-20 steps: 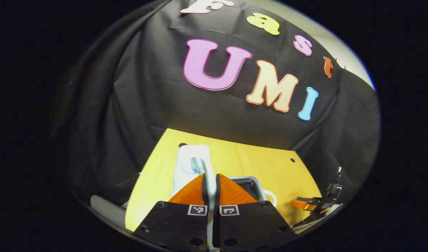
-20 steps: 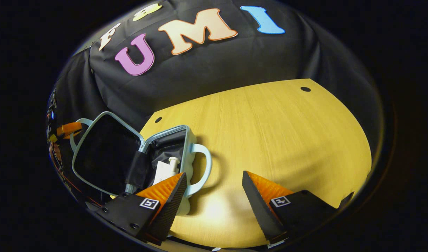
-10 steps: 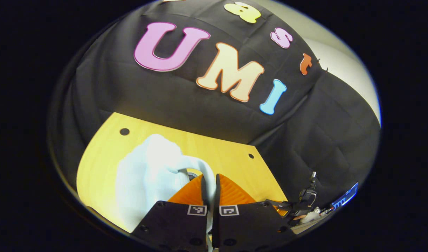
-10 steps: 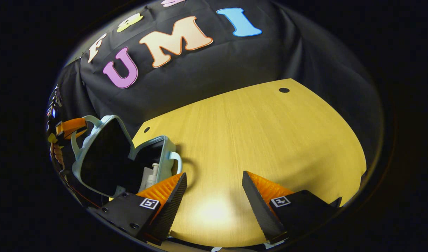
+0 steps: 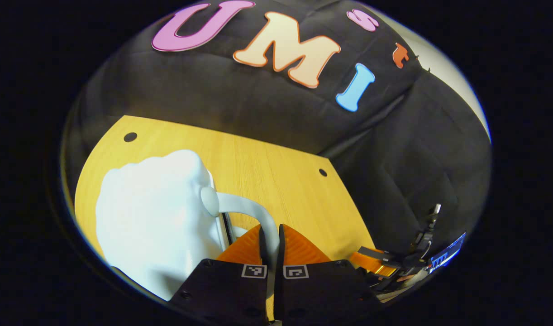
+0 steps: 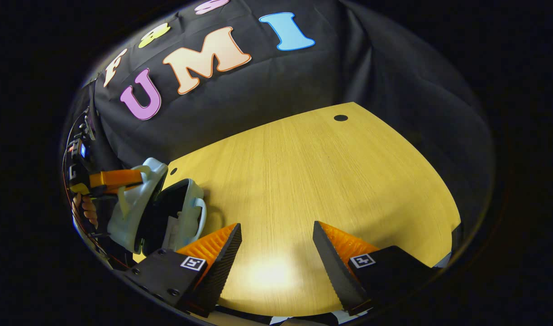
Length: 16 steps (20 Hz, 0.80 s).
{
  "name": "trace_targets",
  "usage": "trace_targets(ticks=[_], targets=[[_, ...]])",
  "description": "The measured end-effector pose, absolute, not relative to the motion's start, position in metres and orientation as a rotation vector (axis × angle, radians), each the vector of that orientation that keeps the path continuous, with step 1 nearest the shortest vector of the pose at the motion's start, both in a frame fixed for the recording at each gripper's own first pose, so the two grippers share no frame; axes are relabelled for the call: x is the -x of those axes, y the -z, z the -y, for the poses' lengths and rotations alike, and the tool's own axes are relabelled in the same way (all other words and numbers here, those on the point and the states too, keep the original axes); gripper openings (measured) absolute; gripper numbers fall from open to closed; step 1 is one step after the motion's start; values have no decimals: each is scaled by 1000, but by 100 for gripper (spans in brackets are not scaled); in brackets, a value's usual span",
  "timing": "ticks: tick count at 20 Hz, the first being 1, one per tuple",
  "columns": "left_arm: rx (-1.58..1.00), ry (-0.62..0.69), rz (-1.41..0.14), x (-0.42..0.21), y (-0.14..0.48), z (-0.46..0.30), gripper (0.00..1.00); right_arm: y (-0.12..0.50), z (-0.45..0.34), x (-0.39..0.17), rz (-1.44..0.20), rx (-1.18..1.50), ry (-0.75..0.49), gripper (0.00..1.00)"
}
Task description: First open the suitcase, pack the skin care products into it, and then close the suitcase.
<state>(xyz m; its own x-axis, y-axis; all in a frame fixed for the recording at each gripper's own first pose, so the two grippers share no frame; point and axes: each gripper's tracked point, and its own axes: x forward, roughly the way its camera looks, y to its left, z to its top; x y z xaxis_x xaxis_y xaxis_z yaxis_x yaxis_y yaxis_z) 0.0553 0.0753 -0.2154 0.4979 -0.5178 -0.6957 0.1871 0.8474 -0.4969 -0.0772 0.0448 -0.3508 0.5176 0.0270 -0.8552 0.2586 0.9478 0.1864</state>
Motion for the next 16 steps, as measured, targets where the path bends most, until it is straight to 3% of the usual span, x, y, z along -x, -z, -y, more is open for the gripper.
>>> trace_targets(ticks=[5, 9, 13, 14, 16], targets=[[249, 425, -1059, -36, 281, -53, 0, 350, -35, 80, -1028, -299, 147, 97], [295, 396, -1122, -26, 309, -42, 0, 349, -27, 81, -1028, -299, 155, 99], [224, 326, -1141, -24, 326, -42, 7, 345, -20, 82, -1018, -300, 162, 99], [192, 322, -1115, -27, 322, -37, 12, 343, -18, 81, -1013, -296, 163, 99], [108, 311, -1003, -32, 303, -25, 51, 336, -15, 74, -987, -264, 162, 100]])
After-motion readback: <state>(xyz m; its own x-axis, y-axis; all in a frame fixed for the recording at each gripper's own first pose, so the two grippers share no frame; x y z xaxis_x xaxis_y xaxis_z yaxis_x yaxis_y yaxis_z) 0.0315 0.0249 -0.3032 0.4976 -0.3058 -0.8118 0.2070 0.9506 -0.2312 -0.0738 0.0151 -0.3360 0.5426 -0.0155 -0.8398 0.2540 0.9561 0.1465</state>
